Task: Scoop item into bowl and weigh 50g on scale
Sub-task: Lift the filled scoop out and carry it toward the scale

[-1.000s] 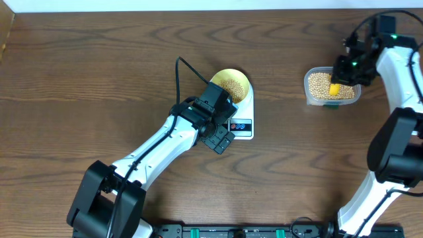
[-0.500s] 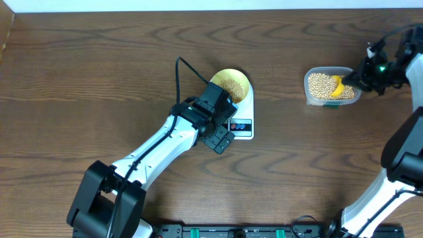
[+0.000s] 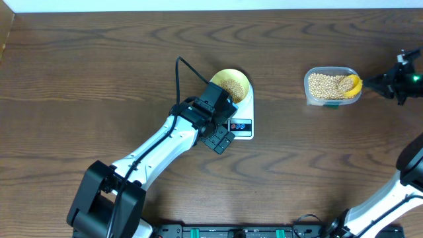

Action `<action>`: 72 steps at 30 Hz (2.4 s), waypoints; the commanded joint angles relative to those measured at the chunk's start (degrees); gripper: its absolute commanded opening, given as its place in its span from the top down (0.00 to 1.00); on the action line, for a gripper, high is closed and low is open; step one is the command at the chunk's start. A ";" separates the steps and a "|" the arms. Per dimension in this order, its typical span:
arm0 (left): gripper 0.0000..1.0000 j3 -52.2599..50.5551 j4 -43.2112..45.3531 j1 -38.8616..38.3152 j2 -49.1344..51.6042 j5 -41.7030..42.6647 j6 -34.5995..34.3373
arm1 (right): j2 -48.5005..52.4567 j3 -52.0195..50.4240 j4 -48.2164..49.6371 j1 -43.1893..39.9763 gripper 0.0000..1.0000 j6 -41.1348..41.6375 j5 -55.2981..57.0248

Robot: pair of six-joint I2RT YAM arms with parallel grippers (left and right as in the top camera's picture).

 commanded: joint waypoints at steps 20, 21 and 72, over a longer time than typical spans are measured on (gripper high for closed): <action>0.02 -0.28 0.00 -0.13 0.28 -0.52 0.96 | 0.66 0.11 -2.08 -1.25 0.99 -9.31 -18.60; 0.02 -0.28 0.00 -0.13 0.28 -0.55 0.96 | 0.66 0.11 -2.08 -1.25 0.99 -9.92 -19.74; 0.02 -0.28 0.02 -0.13 0.28 -0.52 0.96 | 0.66 0.11 16.96 28.26 0.99 -7.58 -24.87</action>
